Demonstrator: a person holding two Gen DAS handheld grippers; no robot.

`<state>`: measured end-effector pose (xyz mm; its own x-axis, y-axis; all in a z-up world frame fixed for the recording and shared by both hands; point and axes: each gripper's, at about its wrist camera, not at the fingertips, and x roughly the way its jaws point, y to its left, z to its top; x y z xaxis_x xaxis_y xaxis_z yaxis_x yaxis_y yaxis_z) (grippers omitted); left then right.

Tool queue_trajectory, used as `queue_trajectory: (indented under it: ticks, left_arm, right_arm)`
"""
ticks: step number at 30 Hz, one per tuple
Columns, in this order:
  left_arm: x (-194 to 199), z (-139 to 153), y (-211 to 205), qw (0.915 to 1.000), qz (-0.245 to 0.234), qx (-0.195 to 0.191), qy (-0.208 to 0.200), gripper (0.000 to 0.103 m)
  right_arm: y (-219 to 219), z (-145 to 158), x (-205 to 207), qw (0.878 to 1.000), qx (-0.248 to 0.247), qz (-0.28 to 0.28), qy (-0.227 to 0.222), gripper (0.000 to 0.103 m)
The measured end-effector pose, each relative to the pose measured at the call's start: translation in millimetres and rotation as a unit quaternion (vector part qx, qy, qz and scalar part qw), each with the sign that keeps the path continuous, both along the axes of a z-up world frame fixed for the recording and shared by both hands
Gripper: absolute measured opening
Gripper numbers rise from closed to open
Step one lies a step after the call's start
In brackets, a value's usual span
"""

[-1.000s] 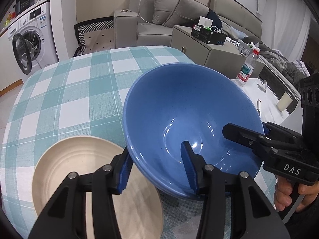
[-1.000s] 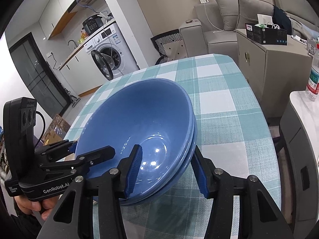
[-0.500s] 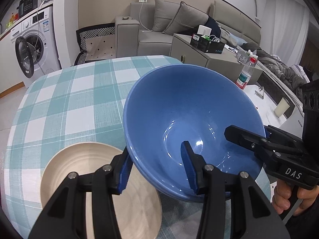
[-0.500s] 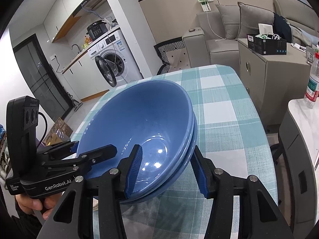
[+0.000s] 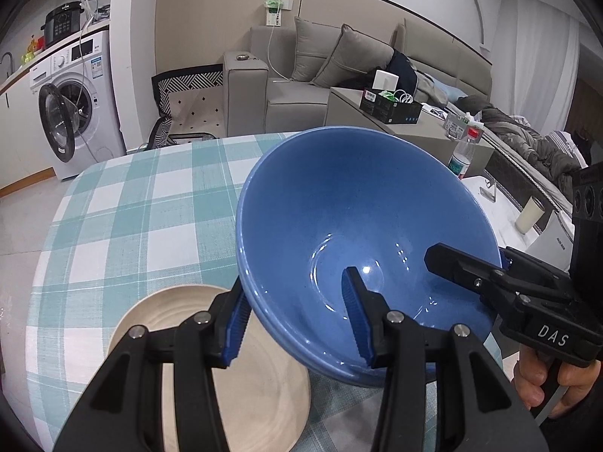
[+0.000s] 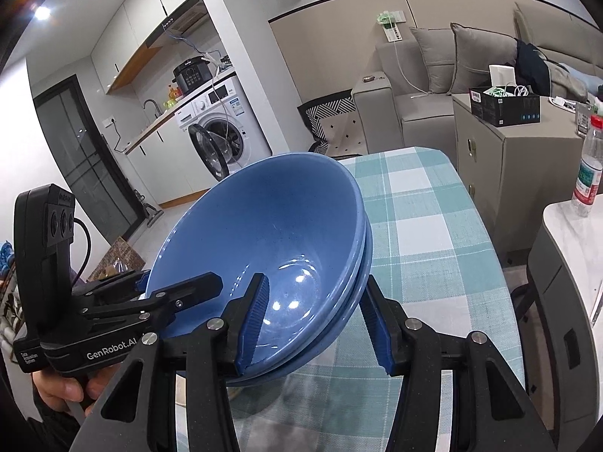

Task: Organize plates and bowls
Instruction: 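Lift the blue bowl stack with both tools and carry it over the cream plates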

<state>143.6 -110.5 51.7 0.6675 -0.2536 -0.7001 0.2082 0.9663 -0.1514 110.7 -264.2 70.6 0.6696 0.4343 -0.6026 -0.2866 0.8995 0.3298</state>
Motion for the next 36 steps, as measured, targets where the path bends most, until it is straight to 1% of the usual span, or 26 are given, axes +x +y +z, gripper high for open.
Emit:
queue_trajectory:
  ticks: [12,23,36]
  left_arm:
    - [-15.0,9.1,28.3,0.9994,0.03,0.001,-0.015,0.046]
    - [-24.7,3.1,59.5,0.9982,0.058,0.002,-0.019,0.046]
    - [-29.8,-8.4,88.7,0.9961,0.086,-0.005,-0.017,0.046]
  right_arm:
    - [31.3,4.3,-8.6,1.0,0.021,0.018,0.002,0.051]
    - [67.7,-5.0,-12.3,0.999,0.019,0.042,0.007,0.051]
    - [100.7,-16.4,-8.9,0.997,0.022,0.067,0.027,0.051]
